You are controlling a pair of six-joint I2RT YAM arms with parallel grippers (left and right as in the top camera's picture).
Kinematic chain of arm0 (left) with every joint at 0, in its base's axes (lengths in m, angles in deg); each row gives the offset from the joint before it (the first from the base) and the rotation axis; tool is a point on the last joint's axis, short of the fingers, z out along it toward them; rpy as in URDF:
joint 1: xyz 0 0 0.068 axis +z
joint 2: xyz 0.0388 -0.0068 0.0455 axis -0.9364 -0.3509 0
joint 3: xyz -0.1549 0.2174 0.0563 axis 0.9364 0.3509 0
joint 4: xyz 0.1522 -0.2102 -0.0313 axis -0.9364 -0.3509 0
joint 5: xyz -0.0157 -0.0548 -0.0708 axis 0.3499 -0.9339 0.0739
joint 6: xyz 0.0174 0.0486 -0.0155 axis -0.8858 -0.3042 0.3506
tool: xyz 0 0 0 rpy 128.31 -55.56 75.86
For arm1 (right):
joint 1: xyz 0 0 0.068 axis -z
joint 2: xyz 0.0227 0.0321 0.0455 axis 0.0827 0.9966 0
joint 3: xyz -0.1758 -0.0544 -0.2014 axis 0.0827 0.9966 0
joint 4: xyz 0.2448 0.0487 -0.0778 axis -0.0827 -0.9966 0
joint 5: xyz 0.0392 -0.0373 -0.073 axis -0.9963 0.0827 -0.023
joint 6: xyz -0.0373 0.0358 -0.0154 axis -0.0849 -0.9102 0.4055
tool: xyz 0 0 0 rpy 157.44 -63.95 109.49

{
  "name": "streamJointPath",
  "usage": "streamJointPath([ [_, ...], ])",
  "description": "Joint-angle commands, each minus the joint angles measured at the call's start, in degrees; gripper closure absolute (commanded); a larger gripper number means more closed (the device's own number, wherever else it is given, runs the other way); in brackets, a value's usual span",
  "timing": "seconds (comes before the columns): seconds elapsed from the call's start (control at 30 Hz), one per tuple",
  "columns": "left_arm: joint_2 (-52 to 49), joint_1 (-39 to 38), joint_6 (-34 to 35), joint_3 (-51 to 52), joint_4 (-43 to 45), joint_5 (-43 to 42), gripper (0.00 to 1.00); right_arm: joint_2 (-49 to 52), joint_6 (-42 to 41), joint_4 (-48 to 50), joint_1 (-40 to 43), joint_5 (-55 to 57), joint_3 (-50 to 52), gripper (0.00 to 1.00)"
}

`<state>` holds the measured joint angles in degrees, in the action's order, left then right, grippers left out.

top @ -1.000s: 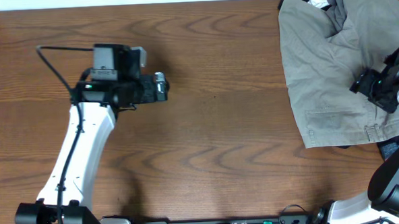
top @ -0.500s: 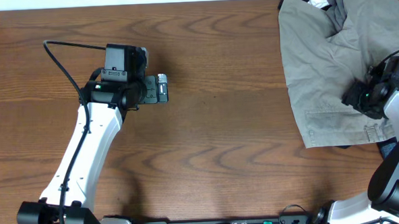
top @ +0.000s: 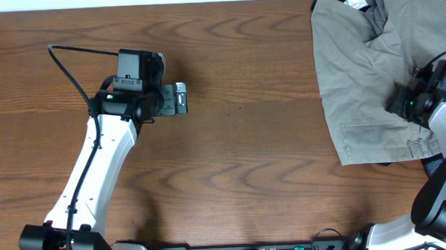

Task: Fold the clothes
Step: 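Close the right gripper on the khaki shorts fabric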

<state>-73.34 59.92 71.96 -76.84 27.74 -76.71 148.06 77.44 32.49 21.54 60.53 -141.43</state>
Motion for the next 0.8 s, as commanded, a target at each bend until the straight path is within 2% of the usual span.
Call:
streamJointPath([
  [0.0, 0.2, -0.1, -0.9, -1.5, -0.1, 0.5, 0.02, -0.7, 0.7, 0.1, -0.1, -1.0, 0.3, 0.62],
  [0.1, 0.2, -0.1, -0.9, -1.5, -0.1, 0.5, 0.02, -0.7, 0.7, 0.3, -0.1, -2.1, 0.5, 0.69],
  [0.27, 0.2, -0.1, -0.9, -1.5, -0.1, 0.5, 0.02, -0.7, 0.7, 1.6, -0.8, -2.4, 0.4, 0.99],
  [0.47, 0.7, 0.1, -0.9, -1.6, -0.1, 0.5, 0.02, -1.5, 0.7, -1.0, -4.2, -6.7, -4.5, 0.99],
  [0.63, 4.3, 2.6, -0.9, -2.1, -0.1, 0.5, 0.02, -3.3, 0.9, -9.0, -11.4, -9.7, -18.0, 0.99],
  [0.77, 9.6, 6.3, -0.7, -2.3, 0.3, 0.5, 0.02, -3.5, -0.6, -9.2, -20.7, -10.2, -28.9, 0.99],
])
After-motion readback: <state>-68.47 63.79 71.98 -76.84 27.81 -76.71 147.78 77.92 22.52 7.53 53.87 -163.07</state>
